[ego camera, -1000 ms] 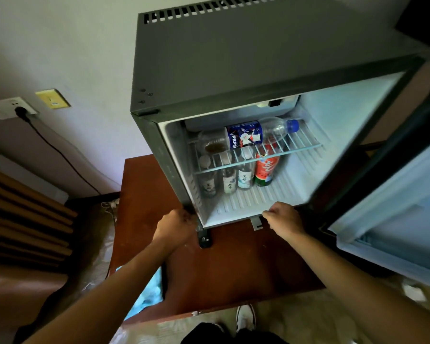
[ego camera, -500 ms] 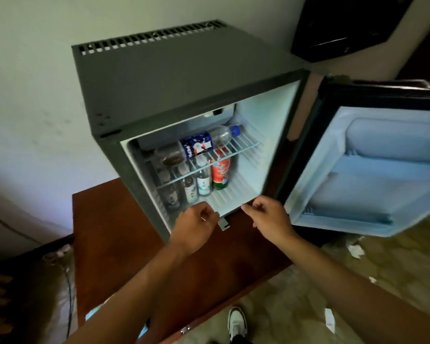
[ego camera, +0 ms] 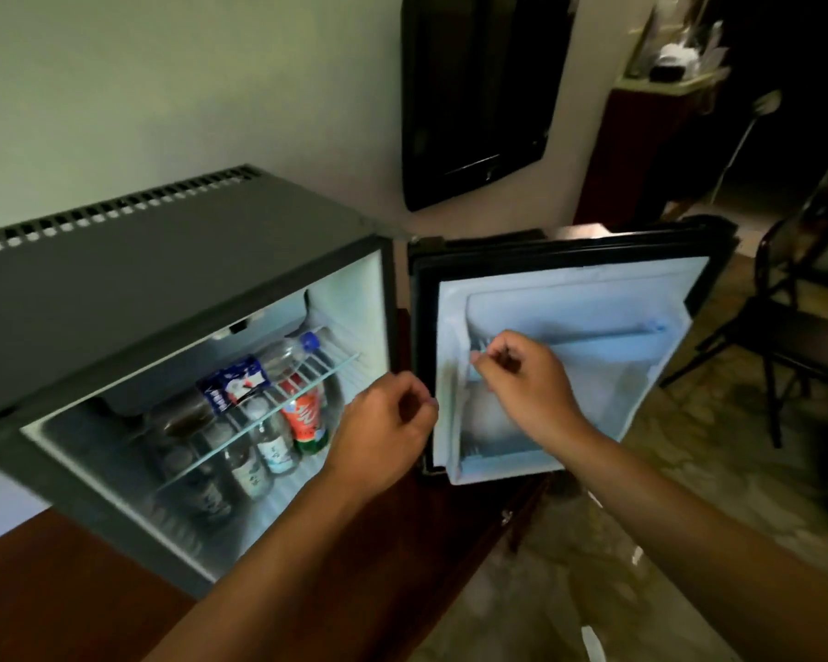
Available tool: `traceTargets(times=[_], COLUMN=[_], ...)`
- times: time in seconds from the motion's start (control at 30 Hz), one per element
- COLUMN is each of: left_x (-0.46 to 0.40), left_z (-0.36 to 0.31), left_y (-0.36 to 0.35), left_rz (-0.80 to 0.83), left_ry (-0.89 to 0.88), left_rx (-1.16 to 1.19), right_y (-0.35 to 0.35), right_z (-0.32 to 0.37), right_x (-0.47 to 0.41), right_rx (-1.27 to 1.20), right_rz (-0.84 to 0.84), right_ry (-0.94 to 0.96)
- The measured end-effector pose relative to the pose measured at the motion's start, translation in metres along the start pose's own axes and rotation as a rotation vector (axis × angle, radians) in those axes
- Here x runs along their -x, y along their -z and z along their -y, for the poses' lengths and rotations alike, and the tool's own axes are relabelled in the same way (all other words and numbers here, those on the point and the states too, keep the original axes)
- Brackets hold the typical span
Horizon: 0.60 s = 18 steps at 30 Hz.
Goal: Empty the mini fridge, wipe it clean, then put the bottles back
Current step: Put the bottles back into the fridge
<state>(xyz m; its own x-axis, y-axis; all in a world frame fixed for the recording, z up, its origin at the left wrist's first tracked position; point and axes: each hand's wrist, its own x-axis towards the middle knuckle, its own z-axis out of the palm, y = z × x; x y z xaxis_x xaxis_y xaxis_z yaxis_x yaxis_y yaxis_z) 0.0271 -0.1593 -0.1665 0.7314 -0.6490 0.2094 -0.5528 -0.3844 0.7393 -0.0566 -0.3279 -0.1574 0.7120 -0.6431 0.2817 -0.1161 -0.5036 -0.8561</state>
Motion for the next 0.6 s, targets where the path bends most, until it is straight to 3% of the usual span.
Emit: traceTargets(times=[0.2, 0.4, 0.47, 0.6], left_x=[-0.045, -0.097, -0.114, -0.135], left_z=[-0.080, -0.138, -0.147, -0.152], left_y=[-0.020, -0.055, -0.069, -0.098], left_rz=[-0.123, -0.225, -0.241, -0.181], left_ry=[-0.283, -0.425, -0.422, -0.242], left_rx=[-0.103, -0.345, -0.449, -0.628], right_y=[0.080, 0.140, 0.153, 0.169], right_z=[-0.009, -0.016, -0.019, -0.032], right_x=[-0.035, -0.080, -0.095, -0.116], right_rx=[0.098, 0.343, 0.487, 0.699], right_rz=[-0.189, -0.318, -0.301, -0.122], right_ry=[0.163, 0.386, 0.439, 0.408])
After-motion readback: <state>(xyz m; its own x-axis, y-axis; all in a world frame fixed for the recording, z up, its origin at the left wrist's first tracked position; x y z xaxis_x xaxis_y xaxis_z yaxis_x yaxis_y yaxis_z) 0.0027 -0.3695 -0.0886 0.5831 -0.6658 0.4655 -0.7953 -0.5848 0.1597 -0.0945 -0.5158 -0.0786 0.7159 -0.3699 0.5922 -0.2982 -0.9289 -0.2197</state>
